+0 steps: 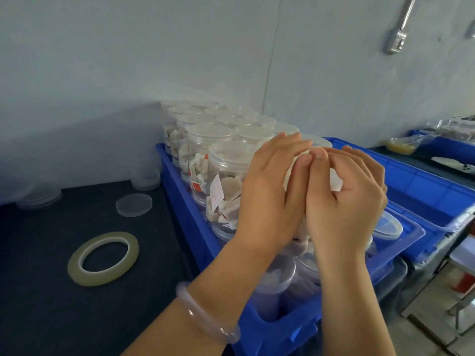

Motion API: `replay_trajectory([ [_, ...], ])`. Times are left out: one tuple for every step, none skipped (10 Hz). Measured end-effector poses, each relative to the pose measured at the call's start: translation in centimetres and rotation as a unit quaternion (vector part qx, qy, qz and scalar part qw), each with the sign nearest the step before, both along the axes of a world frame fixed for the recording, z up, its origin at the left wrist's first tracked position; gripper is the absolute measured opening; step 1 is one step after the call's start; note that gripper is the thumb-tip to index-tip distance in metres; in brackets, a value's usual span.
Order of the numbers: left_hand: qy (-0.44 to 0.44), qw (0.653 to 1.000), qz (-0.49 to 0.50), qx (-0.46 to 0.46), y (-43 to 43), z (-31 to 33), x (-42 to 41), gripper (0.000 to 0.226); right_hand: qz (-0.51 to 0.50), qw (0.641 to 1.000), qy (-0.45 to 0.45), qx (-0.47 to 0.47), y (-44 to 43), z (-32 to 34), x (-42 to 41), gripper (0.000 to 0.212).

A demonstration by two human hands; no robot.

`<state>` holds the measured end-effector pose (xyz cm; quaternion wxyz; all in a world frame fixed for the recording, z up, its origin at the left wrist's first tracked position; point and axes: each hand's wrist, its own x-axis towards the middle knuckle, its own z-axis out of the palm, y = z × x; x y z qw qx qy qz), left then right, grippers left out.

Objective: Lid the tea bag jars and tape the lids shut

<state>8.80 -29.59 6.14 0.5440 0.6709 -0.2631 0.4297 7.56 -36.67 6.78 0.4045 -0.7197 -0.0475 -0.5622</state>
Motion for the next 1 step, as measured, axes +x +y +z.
replay_trajectory([
  [-0.068,0.997,0.023,0.004,2.76,1.41,-1.27,0.025,0.059,0.997,-0.051,-0.016,2.31,1.56,-1.15,0.02],
])
